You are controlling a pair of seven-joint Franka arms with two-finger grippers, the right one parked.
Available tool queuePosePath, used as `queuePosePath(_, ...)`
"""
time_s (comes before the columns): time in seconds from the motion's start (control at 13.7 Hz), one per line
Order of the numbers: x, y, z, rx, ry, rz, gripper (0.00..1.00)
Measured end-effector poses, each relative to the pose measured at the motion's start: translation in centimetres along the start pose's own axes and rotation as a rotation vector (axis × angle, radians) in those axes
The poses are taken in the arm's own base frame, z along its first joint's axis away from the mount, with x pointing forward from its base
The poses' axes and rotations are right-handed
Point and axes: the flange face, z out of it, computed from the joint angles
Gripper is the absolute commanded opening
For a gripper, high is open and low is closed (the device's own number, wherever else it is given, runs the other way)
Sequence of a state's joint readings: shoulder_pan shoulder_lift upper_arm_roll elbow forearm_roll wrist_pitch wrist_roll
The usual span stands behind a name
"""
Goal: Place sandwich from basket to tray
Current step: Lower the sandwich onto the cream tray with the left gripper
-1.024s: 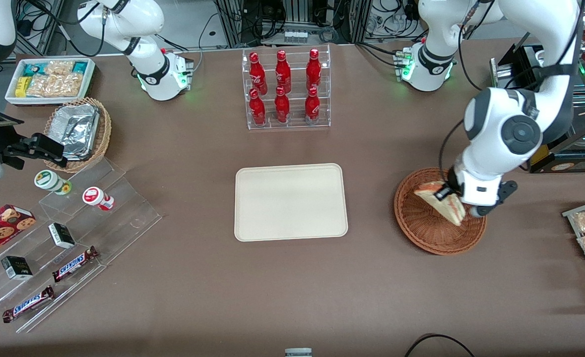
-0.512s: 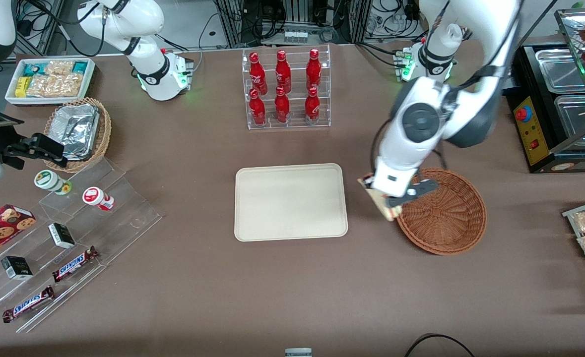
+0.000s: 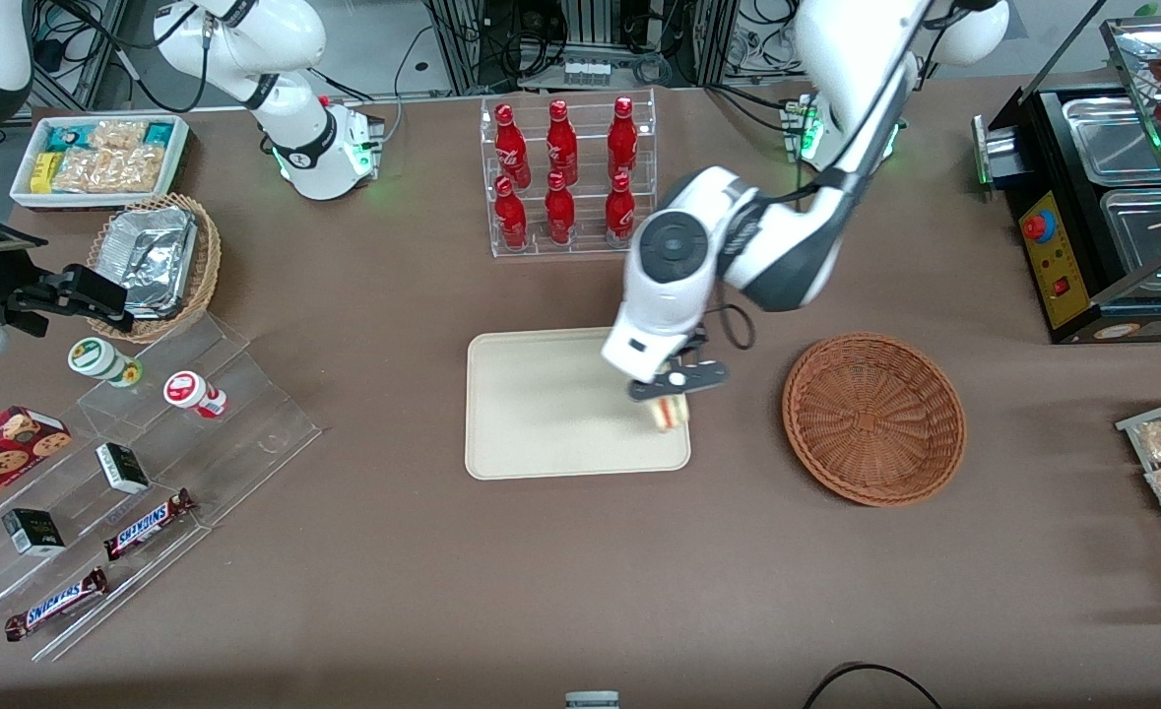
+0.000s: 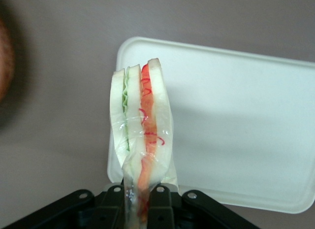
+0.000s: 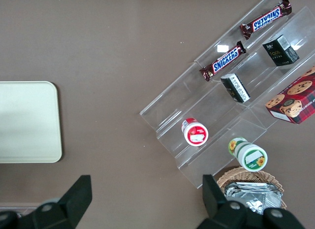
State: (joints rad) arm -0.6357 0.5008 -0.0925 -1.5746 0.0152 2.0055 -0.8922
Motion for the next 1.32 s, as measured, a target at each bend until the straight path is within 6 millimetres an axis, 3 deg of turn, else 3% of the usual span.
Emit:
queuePosePath(0.29,-2.6,4.9,4.6,-0.011,0.001,0.073,0.08)
queuePosePath(0.51,-3.9,7.0,7.1,-0.024,0.008,0.115,0.06)
queuePosePath(0.73,-5.0,8.4,9.5,-0.025,0.031,0.163,0.05)
queuePosePath(1.02,-5.0,8.4,11.4,0.015,0.054,0.197,0.05)
queuePosePath(1.1,-5.0,8.4,11.7,0.022,0.058,0.203,0.22)
queuePosePath(1.17,-5.1,8.5,11.7,0.024,0.061,0.208,0.78)
queuePosePath(1.24,-5.2,8.6,11.7,0.023,0.064,0.211,1.0)
queuePosePath(1.32,-5.2,8.7,11.7,0.023,0.066,0.213,1.0)
